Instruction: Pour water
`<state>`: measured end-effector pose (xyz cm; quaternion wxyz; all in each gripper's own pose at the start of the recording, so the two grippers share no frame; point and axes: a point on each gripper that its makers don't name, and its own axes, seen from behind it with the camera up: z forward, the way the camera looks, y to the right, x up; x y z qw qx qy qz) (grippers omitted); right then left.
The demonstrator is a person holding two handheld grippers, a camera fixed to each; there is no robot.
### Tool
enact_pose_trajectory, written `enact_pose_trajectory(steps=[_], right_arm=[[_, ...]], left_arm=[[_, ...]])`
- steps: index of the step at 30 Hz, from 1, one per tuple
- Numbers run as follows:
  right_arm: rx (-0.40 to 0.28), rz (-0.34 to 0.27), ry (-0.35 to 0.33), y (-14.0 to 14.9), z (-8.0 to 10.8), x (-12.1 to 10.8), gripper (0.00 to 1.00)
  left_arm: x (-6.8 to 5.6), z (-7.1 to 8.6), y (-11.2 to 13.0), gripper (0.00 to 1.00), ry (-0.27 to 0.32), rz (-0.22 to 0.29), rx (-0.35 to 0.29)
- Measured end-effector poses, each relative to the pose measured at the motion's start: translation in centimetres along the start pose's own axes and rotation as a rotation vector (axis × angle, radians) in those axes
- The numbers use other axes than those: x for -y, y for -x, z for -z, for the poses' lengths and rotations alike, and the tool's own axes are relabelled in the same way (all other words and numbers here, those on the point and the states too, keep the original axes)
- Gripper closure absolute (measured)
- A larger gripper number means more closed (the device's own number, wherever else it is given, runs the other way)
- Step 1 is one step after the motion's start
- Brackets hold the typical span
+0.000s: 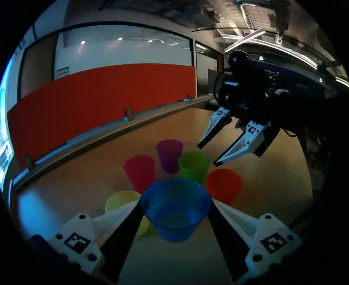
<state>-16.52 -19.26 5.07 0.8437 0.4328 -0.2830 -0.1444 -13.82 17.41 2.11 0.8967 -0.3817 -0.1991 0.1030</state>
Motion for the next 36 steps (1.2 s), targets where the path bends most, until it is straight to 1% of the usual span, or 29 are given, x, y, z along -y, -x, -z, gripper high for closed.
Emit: enact_pose_trajectory(steps=[6,15,24,26,30,36], right_arm=[[0.011,0.018,-0.009,0.0,-1.1,0.1,0.0],[0.012,0.029,-0.026,-0.6,-2.8,0.4,0.01],[0.012,0.042,-0.031,-1.1,-4.1,0.5,0.01],[0.012,0.046,-0.033,-1.2,-4.3,0.5,0.01],[0.015,0.057,-0.032,-1.2,-4.5,0.6,0.05],[0.01,0.059,-0.039,-1.1,-4.4,0.7,0.08]], left_arm=[[0.1,0.3,-0.1,0.12,-0.003,0.004,-0.007],[0.4,0.9,0.1,0.12,-0.01,0.014,-0.01],[0.8,1.4,0.4,0.12,-0.021,0.018,-0.01],[0.9,1.5,0.4,0.11,-0.024,0.02,-0.01],[1.0,1.6,0.4,0.12,-0.027,0.02,-0.012],[1.2,1.7,0.5,0.11,-0.03,0.024,-0.016]])
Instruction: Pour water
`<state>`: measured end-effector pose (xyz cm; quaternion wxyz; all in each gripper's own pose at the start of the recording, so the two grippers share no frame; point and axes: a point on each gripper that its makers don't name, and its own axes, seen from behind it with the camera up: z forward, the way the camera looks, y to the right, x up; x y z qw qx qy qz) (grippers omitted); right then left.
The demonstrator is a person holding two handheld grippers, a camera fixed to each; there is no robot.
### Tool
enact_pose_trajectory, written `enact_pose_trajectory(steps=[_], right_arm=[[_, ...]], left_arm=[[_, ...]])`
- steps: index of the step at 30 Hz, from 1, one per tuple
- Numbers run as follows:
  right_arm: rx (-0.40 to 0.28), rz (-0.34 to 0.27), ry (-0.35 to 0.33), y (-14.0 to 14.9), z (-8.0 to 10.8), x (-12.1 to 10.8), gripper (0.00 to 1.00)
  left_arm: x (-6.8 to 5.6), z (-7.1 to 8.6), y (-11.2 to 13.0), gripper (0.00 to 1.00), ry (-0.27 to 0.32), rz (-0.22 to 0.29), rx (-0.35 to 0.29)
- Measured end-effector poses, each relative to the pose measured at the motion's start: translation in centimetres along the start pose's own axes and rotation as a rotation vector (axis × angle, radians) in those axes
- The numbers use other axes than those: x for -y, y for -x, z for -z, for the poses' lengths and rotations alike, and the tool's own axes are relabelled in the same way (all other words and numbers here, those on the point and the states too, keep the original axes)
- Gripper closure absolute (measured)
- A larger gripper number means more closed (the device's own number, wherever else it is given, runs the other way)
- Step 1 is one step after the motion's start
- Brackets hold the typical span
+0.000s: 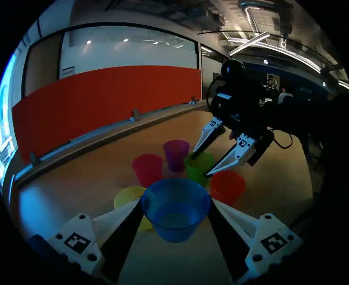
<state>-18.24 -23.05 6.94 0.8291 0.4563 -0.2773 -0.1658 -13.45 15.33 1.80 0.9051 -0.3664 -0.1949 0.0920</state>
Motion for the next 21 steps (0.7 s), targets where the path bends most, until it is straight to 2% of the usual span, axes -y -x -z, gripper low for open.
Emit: enact_pose_trajectory(steps=[11,21], right_arm=[[-0.059,-0.019,0.007,-1.6,1.8,-0.2,0.08],[-0.132,-0.025,0.051,-4.5,5.6,-0.1,0.08]], left_arm=[[0.4,0.2,-0.3,0.12,-0.008,0.012,-0.011],[0.9,1.0,-1.6,0.12,-0.032,0.038,-0.036]])
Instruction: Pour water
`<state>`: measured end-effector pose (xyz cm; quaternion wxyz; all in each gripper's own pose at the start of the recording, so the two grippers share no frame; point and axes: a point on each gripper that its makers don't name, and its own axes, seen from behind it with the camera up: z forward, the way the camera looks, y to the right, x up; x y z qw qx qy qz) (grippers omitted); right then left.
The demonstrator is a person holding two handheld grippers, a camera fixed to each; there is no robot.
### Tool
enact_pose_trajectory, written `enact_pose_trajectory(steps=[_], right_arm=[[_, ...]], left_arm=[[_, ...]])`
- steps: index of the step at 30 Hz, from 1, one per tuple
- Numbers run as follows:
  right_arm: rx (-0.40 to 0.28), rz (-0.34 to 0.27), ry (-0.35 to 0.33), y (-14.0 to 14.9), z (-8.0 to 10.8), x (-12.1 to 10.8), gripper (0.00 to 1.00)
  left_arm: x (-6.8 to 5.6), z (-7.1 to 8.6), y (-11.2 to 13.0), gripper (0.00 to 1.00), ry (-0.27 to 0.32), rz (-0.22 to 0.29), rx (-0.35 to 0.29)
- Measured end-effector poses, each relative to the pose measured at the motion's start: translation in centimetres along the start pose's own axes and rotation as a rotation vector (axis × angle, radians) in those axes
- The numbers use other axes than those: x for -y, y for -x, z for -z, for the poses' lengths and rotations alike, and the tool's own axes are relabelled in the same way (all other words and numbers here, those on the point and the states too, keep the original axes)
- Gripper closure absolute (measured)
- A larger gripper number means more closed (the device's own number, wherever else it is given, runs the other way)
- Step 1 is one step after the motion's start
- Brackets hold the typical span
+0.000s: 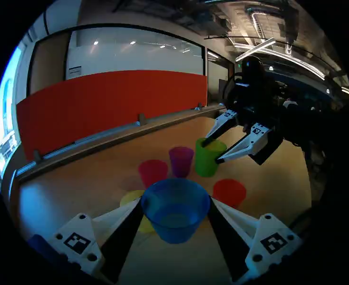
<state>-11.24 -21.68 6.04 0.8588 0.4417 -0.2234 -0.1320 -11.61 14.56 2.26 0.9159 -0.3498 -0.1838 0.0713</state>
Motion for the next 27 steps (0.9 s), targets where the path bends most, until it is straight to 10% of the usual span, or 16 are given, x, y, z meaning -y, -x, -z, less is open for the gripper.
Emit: enact_pose_trajectory(steps=[27], right_arm=[[-0.21,0.006,0.079,-7.5,8.7,2.1,0.08]], left_arm=[[-1.5,3.4,-5.6,0.12,-0.055,-0.031,-0.115]])
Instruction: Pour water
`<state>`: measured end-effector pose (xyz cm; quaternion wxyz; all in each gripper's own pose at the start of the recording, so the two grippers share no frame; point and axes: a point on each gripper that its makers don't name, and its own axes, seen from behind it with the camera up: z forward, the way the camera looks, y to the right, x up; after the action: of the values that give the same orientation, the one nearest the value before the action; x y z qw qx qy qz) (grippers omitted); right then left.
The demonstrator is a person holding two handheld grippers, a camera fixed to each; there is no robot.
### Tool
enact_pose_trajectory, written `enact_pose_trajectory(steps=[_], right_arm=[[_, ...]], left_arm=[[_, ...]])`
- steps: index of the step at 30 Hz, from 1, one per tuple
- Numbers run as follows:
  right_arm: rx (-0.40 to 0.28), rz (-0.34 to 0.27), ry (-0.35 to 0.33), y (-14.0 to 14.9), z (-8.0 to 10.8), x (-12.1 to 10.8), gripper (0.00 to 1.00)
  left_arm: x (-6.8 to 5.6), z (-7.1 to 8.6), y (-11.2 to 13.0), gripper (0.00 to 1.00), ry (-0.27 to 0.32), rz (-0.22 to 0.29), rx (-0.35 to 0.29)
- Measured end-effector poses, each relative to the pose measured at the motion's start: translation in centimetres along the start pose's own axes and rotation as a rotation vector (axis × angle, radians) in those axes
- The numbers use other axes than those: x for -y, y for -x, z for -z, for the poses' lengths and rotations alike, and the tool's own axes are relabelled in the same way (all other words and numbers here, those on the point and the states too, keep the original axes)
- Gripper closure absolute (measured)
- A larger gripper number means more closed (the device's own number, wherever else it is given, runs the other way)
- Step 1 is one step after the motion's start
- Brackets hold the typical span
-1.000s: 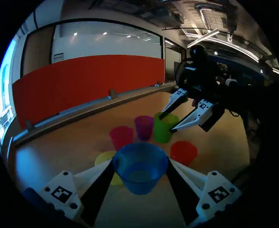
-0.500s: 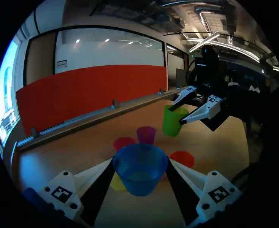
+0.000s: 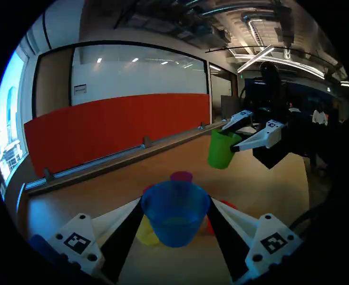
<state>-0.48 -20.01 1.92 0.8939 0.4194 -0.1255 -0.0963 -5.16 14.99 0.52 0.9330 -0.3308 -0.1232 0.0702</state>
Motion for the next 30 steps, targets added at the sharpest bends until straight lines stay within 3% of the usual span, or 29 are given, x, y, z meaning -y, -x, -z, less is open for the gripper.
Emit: enact_pose_trajectory(steps=[30], right_arm=[[-0.205,0.0,0.059,-6.5,3.1,0.8,0.08]], left_arm=[[-1.4,2.0,-2.9,0.12,-0.007,-0.017,-0.058]])
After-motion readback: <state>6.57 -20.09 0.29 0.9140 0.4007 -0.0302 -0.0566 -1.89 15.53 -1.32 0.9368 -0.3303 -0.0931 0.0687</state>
